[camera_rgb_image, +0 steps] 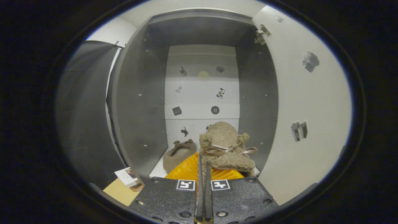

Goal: Open the shoe cabinet door, grab the shoes and put them into the shoe cabinet, then close the shoe cabinet door.

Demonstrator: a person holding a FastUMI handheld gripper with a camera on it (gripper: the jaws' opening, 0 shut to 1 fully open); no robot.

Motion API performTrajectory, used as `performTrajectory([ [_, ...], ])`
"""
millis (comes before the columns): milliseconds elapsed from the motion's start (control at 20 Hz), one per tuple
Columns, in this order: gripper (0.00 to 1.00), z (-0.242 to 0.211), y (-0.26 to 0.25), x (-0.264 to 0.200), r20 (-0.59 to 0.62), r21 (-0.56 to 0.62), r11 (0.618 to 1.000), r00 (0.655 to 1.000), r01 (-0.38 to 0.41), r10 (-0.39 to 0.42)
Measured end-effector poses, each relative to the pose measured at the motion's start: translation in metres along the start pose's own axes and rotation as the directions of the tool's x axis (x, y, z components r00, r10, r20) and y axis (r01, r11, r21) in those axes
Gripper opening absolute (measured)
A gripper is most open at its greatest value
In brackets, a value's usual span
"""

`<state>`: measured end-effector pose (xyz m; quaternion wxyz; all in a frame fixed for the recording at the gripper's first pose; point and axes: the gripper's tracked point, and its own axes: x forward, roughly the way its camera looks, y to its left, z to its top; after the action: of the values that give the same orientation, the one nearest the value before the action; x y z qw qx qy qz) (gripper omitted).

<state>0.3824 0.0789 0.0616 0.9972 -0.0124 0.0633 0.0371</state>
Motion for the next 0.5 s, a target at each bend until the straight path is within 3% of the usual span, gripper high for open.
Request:
performTrajectory([
  [150, 0.06, 0.002, -0.011, 0.046, -0.035, -0.015, 1.000, 0.999, 0.014, -0.015],
  [400, 0.07, -0.015, -0.029, 0.118, -0.090, -0.156, 0.988, 0.996, 0.000, -0.014],
  [500, 0.07, -0.024, -0.041, 0.141, -0.107, -0.183, 0.983, 0.993, 0.033, -0.053],
])
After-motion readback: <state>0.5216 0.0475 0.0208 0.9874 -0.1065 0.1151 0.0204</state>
